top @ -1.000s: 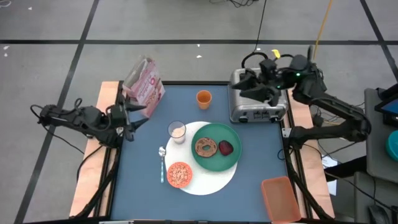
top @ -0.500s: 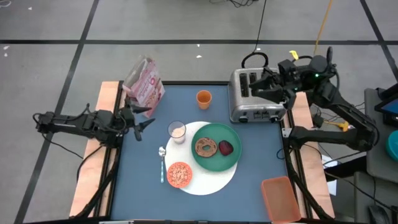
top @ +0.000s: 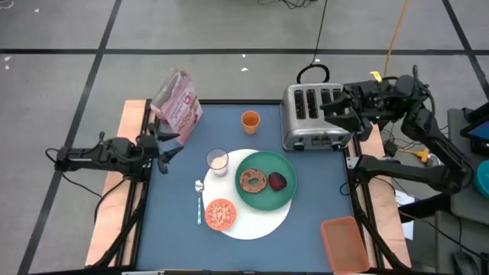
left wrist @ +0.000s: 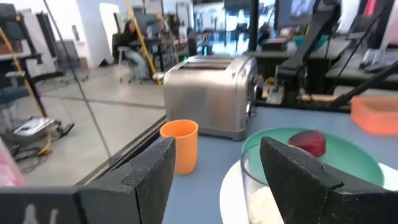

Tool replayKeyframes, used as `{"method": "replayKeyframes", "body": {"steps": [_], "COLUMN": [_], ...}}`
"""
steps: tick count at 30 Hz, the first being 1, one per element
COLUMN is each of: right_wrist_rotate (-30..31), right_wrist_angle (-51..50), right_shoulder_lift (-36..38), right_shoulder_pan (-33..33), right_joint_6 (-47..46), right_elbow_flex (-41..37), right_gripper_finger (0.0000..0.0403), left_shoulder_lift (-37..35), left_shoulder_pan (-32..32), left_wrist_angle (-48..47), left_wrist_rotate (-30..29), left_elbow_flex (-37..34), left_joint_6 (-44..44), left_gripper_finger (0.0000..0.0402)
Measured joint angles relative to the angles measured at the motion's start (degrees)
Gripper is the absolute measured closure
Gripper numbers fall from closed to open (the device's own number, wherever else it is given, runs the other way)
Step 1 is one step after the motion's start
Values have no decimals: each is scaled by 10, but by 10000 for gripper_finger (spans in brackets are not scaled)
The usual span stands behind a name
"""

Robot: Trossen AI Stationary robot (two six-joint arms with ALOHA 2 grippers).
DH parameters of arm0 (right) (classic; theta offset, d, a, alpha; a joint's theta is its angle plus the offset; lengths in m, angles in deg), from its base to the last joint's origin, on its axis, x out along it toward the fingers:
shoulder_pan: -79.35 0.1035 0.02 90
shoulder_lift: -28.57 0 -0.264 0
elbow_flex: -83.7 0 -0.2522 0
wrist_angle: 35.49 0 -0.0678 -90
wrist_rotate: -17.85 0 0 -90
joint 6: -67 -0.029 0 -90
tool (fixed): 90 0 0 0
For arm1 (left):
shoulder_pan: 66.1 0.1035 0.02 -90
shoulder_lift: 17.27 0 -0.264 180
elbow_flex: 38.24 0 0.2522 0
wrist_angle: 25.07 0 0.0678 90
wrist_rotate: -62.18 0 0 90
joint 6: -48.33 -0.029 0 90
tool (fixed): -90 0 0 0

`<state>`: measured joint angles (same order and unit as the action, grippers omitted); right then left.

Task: Arrange a breakfast setting
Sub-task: Return to Home Position

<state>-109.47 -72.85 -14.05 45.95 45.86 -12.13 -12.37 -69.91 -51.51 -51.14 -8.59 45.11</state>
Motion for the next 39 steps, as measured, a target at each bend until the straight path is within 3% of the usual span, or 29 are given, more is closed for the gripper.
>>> {"method": "replayKeyframes", "body": {"steps": [4, 17, 22, 30, 39], "right_wrist_rotate": [0, 1, 0, -3, -2], "right_wrist_angle": [0, -18, 26, 192, 280], "right_shoulder_lift": [15, 32, 47, 109, 186], "right_shoulder_pan": [0, 0, 0, 0, 0], "right_joint_6": [0, 41, 40, -18, -52], "right_elbow_flex": [0, -14, -87, -242, -380], "right_gripper_finger": [181, 181, 181, 181, 181], "left_shoulder_lift": [-49, -38, -38, -38, -38], "left_shoulder_pan": [0, 30, 39, 38, 38], "left_wrist_angle": [48, 161, 160, 159, 158], "left_wrist_rotate": [17, 42, 44, 44, 44], "left_elbow_flex": [-60, -152, -152, -152, -152], "left_joint_6": [-7, -7, -6, -6, -7], "left_gripper_finger": [160, 160, 160, 160, 160]}}
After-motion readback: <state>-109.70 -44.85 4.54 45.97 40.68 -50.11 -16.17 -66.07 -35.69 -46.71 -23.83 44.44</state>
